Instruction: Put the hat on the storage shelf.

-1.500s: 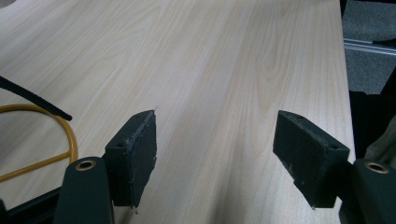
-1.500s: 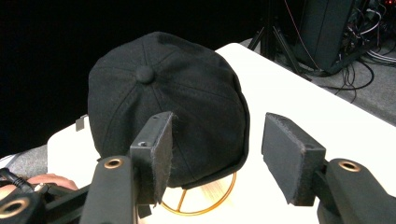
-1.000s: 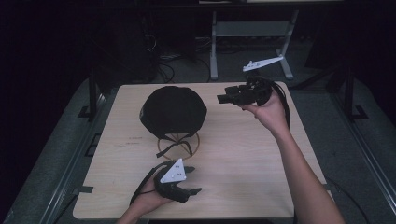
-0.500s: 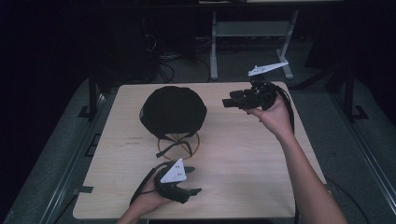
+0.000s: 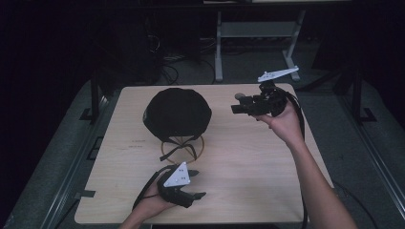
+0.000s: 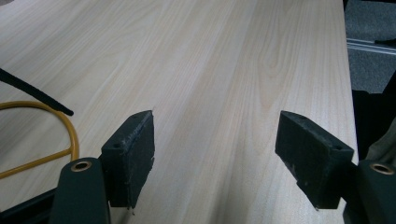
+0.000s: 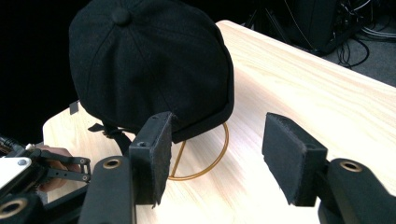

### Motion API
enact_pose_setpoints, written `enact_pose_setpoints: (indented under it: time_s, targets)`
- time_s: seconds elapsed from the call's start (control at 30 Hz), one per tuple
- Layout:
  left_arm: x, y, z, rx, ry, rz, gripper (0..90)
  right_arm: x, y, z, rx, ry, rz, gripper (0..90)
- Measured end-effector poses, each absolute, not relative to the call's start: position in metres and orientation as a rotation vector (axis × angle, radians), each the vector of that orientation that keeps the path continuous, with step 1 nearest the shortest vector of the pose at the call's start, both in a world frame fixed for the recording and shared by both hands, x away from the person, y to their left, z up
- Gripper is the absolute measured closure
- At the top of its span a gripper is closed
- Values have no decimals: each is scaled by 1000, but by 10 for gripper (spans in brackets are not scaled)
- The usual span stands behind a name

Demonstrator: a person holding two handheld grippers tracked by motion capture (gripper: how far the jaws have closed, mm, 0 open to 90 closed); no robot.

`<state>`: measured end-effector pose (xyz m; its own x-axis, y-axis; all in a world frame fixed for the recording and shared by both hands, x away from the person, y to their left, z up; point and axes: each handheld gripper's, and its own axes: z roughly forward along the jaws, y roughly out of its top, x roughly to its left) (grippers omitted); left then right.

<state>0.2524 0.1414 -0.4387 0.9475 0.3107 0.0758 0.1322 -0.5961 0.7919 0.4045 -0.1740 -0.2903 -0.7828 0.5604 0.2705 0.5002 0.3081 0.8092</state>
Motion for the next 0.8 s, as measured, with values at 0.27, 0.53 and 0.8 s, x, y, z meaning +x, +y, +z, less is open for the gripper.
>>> enact_pose_setpoints:
  time_s: [0.27,0.53,0.8]
  targets:
    - [253,142,-439,2214,311,258,280,402,-180,-294,1022,2482,1499,417]
    - [253,142,-439,2217,311,258,280,399,-187,-299,1042,2482,1497,417]
    - [253,142,-439,2221,310,259,279,396,-193,-306,1048,2484,1492,416]
